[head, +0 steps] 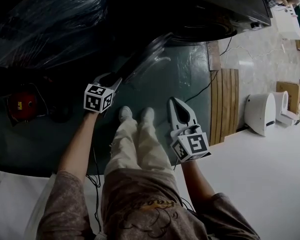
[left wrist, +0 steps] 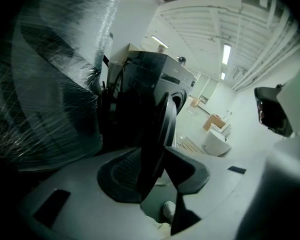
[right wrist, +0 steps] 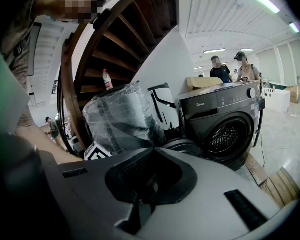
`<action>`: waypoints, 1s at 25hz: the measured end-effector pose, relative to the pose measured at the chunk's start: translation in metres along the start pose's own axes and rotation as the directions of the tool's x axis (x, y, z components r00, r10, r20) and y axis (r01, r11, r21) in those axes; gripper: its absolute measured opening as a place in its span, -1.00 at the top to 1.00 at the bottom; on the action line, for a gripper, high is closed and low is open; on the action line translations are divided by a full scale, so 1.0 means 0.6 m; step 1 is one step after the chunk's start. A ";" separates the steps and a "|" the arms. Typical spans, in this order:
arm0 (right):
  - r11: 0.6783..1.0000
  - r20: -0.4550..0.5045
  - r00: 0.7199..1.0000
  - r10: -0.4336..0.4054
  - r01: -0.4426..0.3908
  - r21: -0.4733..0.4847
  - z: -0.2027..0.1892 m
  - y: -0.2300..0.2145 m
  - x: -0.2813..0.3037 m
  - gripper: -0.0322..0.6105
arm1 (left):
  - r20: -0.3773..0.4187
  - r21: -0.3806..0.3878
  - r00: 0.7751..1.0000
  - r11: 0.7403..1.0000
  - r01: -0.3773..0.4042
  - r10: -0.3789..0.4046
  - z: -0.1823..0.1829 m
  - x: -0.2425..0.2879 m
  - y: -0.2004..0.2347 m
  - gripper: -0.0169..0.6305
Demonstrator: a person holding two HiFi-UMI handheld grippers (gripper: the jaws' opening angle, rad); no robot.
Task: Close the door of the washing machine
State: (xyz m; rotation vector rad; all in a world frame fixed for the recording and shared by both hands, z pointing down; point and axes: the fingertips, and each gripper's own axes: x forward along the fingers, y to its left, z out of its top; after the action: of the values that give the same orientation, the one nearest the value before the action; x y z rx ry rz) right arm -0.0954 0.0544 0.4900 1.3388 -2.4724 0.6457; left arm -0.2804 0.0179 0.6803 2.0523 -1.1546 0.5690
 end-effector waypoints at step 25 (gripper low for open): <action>0.981 0.087 0.984 -0.158 0.146 0.131 -0.049 -0.144 -0.166 0.92 | -0.162 0.026 0.962 0.973 0.228 -0.221 -0.069 0.089 -0.293 0.55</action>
State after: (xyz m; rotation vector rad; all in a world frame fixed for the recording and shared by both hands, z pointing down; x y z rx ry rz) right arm 0.0314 0.1000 0.4960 1.6235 -2.4070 0.7253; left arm -0.1035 0.0817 0.6791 2.0985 -0.8099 0.6363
